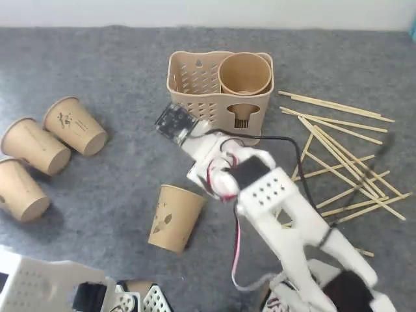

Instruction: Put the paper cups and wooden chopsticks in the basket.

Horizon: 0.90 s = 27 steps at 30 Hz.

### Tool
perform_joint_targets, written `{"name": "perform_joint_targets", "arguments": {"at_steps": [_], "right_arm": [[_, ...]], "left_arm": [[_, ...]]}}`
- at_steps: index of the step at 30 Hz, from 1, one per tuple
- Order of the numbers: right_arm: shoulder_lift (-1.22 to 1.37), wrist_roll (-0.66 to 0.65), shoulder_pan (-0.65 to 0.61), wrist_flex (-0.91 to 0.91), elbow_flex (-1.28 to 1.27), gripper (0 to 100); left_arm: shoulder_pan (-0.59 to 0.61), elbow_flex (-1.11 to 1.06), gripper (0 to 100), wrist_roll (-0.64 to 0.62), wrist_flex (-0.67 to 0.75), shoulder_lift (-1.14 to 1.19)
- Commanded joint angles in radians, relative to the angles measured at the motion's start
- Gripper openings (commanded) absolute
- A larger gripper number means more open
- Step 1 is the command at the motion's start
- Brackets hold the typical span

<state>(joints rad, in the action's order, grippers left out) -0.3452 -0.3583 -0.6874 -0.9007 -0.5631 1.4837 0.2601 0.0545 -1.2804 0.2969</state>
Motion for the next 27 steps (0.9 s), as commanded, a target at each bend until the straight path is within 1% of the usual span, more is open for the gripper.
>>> {"name": "perform_joint_targets", "arguments": {"at_steps": [1,4,6,8,10,15,18,20,25,27], "right_arm": [[0.002,0.021,-0.013,-0.041,0.035,0.9],[-0.084,0.075,-0.12,-0.202,0.084,0.8],[-0.18,0.1,-0.214,-0.292,0.086,0.8],[-0.282,0.104,-0.309,-0.349,0.052,0.8],[-0.361,0.106,-0.39,-0.355,-0.021,0.8],[-0.449,0.097,-0.576,-0.191,-0.293,0.8],[-0.449,0.097,-0.644,-0.064,-0.407,0.8],[-0.449,0.098,-0.654,-0.012,-0.45,0.8],[-0.444,0.097,-0.65,0.035,-0.488,0.8],[-0.42,0.095,-0.627,0.085,-0.503,0.8]], "left_arm": [[-0.029,0.008,28,0.011,-0.041,-0.021],[-0.052,0.01,28,0.029,-0.054,-0.023],[-0.063,0.01,28,0.031,-0.061,-0.023],[-0.069,0.01,28,0.031,-0.064,-0.023],[-0.074,0.01,28,0.031,-0.061,-0.023],[-0.078,0.01,28,0.031,-0.06,-0.023],[-0.078,0.01,28,0.031,-0.06,-0.023],[-0.078,0.01,28,0.031,-0.06,-0.023],[-0.078,0.01,28,0.031,-0.06,-0.023],[-0.078,0.01,28,0.031,-0.06,-0.023]]}}
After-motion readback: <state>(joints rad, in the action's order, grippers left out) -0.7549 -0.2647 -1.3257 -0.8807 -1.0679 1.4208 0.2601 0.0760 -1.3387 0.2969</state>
